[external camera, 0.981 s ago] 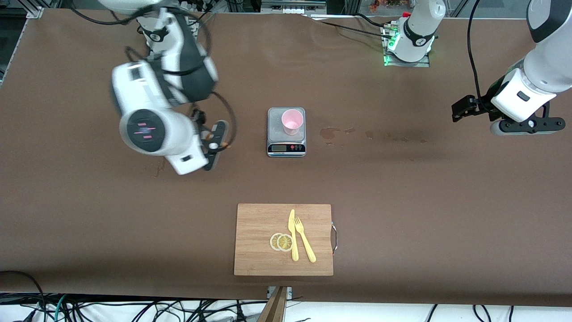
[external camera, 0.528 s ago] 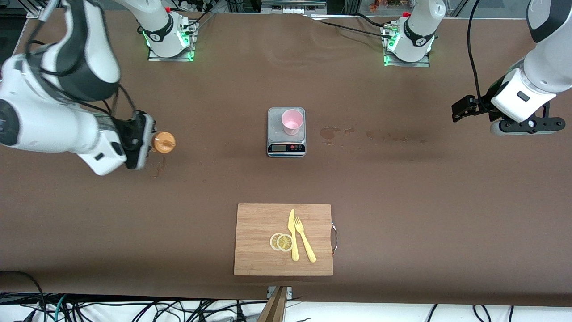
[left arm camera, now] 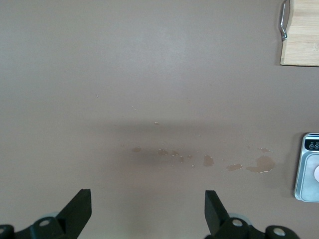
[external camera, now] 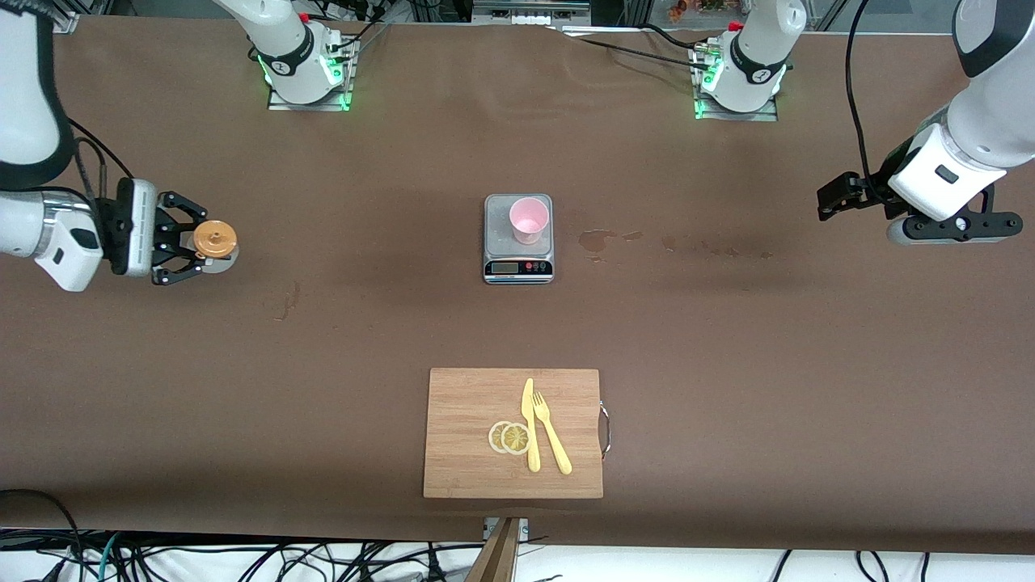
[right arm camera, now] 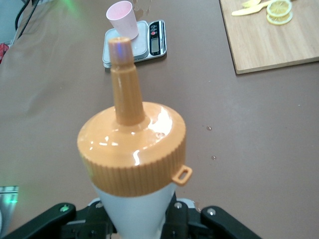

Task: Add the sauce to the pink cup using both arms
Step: 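Lower the sauce bottle upright onto the table with the right gripper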

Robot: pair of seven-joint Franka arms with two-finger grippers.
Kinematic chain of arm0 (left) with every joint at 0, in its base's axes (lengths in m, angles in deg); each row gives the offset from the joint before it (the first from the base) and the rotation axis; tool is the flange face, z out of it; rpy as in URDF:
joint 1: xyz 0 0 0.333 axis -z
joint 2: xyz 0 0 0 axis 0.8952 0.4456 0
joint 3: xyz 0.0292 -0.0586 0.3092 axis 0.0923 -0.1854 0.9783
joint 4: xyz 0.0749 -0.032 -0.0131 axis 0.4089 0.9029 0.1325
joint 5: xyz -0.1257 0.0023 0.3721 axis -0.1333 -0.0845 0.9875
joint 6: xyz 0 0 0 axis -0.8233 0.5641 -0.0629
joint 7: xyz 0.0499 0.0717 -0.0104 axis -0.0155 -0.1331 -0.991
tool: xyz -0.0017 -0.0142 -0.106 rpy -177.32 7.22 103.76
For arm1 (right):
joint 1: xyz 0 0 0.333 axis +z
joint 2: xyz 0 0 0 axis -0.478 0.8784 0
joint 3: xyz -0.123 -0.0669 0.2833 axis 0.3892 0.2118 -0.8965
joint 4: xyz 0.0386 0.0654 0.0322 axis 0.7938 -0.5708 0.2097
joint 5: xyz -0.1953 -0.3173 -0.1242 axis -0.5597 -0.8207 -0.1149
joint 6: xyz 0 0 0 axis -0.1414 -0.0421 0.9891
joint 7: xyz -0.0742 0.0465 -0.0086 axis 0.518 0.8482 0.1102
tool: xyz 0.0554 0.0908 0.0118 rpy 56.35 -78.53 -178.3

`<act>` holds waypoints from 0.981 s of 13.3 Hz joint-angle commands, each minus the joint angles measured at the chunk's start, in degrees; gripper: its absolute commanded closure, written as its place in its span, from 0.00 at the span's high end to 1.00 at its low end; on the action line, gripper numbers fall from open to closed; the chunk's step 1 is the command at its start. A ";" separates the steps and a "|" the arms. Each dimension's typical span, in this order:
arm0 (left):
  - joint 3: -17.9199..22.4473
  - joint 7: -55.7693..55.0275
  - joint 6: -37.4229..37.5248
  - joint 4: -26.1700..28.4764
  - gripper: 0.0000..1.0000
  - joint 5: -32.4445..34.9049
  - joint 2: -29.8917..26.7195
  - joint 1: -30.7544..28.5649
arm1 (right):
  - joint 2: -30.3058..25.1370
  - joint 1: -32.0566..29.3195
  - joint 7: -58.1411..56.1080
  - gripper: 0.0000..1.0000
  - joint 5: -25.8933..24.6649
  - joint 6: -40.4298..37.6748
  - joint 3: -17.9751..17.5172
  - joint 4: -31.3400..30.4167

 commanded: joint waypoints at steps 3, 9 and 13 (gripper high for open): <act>-0.14 0.94 1.21 -1.52 1.00 -0.54 0.71 -0.09 | -0.77 -7.48 -19.54 0.14 10.48 2.44 -1.48 -9.79; -0.14 0.94 1.29 -1.52 1.00 -0.54 0.71 -0.09 | 7.04 -12.06 -38.28 0.17 21.29 1.65 -1.48 -15.25; -0.14 0.85 1.29 -1.43 1.00 -0.54 0.71 0.00 | 13.90 -12.94 -44.28 0.21 27.71 1.21 -1.48 -14.99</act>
